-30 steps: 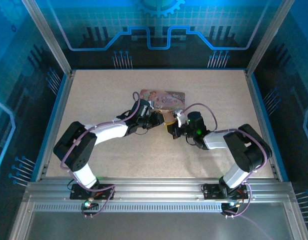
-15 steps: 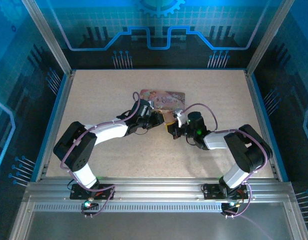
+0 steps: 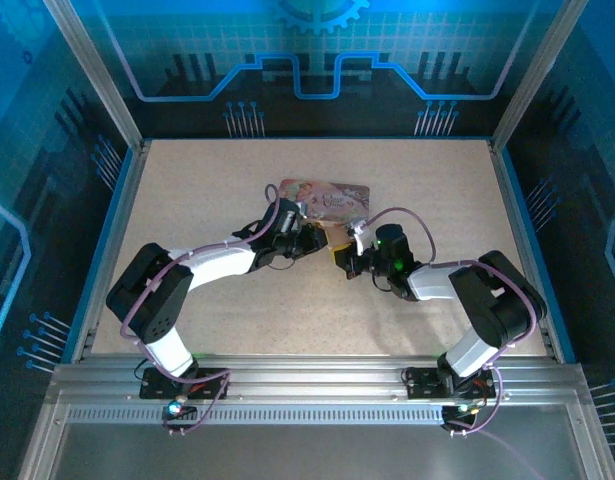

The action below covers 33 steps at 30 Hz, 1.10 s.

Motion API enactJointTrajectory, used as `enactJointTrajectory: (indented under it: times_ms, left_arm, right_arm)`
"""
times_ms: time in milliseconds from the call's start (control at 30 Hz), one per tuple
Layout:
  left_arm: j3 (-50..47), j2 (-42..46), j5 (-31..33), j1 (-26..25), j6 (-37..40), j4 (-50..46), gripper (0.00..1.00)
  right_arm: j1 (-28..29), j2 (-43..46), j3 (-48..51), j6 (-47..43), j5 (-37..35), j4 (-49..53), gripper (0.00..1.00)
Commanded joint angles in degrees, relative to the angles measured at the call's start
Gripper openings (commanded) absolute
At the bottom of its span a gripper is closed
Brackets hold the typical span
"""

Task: Unlock a padlock with a key

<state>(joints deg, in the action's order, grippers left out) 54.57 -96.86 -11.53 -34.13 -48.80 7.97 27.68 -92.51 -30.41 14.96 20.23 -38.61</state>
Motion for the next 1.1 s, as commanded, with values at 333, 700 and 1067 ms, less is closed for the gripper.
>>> enactJointTrajectory:
  times_ms: [333, 700, 1067]
  left_arm:
    - [1.60, 2.77, -3.36, -0.66, -1.22, 1.34, 0.17]
    - [1.38, 4.05, -4.40, -0.63, -0.78, -0.56, 0.17]
    - [2.03, 4.46, -3.94, -0.13, -0.58, -1.45, 0.17]
  right_arm:
    - [0.40, -1.17, -1.09, -1.07, 2.14, -4.93, 0.00]
    - [-0.16, -1.19, -1.88, -3.24, 3.45, -5.15, 0.00]
    - [-0.17, 0.26, 0.74, -4.23, 4.02, -3.67, 0.00]
